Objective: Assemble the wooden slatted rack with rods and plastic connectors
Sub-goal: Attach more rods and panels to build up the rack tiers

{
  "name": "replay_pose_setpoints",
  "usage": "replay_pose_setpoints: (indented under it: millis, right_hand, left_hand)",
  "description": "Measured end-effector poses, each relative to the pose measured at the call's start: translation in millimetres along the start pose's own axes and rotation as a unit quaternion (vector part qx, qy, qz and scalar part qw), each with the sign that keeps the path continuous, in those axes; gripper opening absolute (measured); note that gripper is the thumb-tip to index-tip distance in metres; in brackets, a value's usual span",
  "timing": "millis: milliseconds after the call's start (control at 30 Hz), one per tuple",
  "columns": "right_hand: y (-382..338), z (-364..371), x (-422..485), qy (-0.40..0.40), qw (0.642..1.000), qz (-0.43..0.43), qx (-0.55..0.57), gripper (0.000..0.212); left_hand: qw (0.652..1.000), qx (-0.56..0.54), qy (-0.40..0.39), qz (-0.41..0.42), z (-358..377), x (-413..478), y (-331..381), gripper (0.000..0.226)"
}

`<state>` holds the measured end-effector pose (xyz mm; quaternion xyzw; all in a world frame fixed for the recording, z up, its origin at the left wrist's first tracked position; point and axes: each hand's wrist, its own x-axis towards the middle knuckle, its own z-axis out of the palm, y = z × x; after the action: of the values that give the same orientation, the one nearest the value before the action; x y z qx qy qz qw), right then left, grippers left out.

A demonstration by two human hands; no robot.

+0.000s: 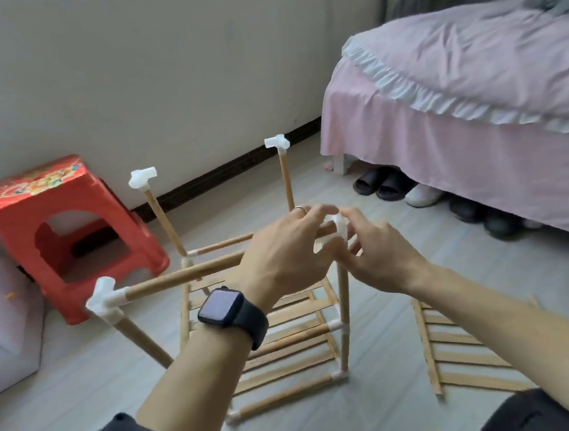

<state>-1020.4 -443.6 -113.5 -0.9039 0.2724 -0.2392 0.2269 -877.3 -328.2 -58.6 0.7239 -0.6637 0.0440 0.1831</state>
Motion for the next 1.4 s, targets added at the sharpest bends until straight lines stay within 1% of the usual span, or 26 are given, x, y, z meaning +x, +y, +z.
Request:
replay_pose_setpoints:
  millis: [67,100,167,200,267,367,467,567,667,767,833,933,967,1000,1167,1300,1400]
  right_hand:
    - [-1,3,0,-0.012,0.999,0.006,-0.037,0.048]
    - [-2,4,1,-0.017,0.999,0.010,-0.047,0.049]
    - [-3,4,3,-0.018,0.999,0.016,-0.045,0.054]
    - [-4,3,4,-0.016,0.999,0.017,-0.037,0.054]
    - [-4,4,6,-0.002,1.000,0.023,0.006,0.050]
    - [-6,9,8,0.021,0.992,0.046,0.118,0.047]
    - [-11,14,9,0.022,0.985,0.059,0.161,0.047]
    - [-15,13,8,0.030,0.980,0.067,0.185,0.044]
    - [-18,10,7,0.000,0.973,0.070,0.221,0.041]
    - [-17,6,7,-0.024,0.956,0.095,0.276,0.035]
    - [-17,8,6,-0.021,0.958,0.103,0.265,0.036]
    - [-19,16,8,0.041,0.975,0.086,0.202,0.043]
    - [-18,18,10,0.048,0.976,0.080,0.199,0.044]
    - [-18,19,12,0.040,0.974,0.077,0.210,0.044]
    - [-13,10,17,-0.071,0.940,0.090,0.321,0.034]
    - [-12,4,21,-0.128,0.924,0.093,0.348,0.034]
    - [-12,2,22,-0.143,0.919,0.092,0.355,0.035]
  left_hand:
    - [0.996,0.064,0.048,0.036,11,2,-7,0.036]
    - [0.992,0.096,0.067,0.054,14,1,-13,0.037]
    - [0.990,0.100,0.070,0.076,15,0,-21,0.042]
    - [0.992,0.087,0.062,0.071,12,-1,-24,0.045]
    - [0.994,0.084,0.052,0.052,9,-4,-26,0.051]
    - [0.992,0.108,0.054,0.044,9,-6,-22,0.055]
    - [0.989,0.139,0.032,0.034,7,-6,-20,0.057]
    - [0.988,0.145,0.030,0.043,3,-9,-27,0.056]
    - [0.989,0.132,0.026,0.057,2,-12,-32,0.056]
    - [0.989,0.128,0.032,0.063,2,-12,-31,0.054]
    - [0.989,0.128,0.032,0.072,2,-13,-31,0.052]
    - [0.988,0.127,0.035,0.077,0,-16,-32,0.050]
    - [0.988,0.129,0.037,0.078,-1,-17,-33,0.050]
    - [0.987,0.132,0.036,0.080,-1,-18,-33,0.048]
    - [0.988,0.125,0.020,0.089,-1,-21,-32,0.042]
    - [0.989,0.116,0.010,0.090,-3,-21,-31,0.041]
    - [0.989,0.119,0.009,0.090,-3,-22,-30,0.037]
